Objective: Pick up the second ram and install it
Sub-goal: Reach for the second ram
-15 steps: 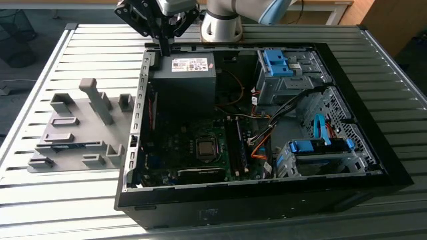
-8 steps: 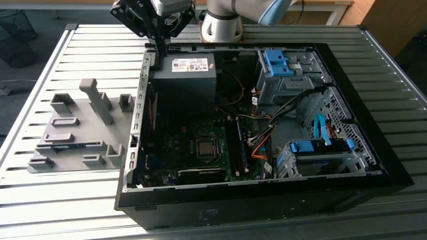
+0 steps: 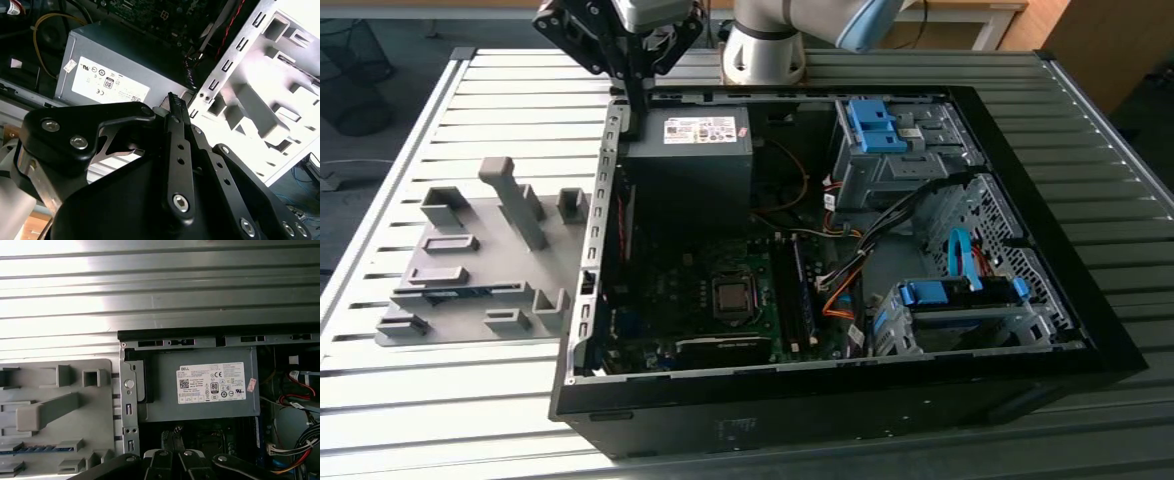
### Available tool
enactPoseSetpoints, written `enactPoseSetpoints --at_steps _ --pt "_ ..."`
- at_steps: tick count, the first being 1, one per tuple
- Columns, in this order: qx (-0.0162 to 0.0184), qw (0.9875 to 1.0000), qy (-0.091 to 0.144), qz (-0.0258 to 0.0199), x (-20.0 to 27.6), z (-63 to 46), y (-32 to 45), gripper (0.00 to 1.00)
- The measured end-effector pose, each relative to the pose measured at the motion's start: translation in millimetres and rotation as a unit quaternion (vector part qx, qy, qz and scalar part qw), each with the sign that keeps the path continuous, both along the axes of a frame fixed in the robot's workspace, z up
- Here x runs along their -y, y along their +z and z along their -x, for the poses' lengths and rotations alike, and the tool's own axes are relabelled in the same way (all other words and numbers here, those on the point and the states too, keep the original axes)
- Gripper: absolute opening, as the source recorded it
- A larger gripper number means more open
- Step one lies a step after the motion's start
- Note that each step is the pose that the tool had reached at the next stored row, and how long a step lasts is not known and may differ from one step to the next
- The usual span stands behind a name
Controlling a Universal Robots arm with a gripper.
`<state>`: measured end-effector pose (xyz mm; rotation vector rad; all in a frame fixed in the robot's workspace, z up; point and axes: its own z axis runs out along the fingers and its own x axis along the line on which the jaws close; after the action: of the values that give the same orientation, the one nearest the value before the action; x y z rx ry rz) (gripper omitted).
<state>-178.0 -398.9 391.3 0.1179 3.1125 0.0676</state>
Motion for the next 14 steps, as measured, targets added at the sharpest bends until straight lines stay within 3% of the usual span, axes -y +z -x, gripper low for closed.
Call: enactPoseSetpoints --at_steps 14 --pt "0.0000 1.0000 0.000 0.0000 0.0 9.1 -0.7 0.11"
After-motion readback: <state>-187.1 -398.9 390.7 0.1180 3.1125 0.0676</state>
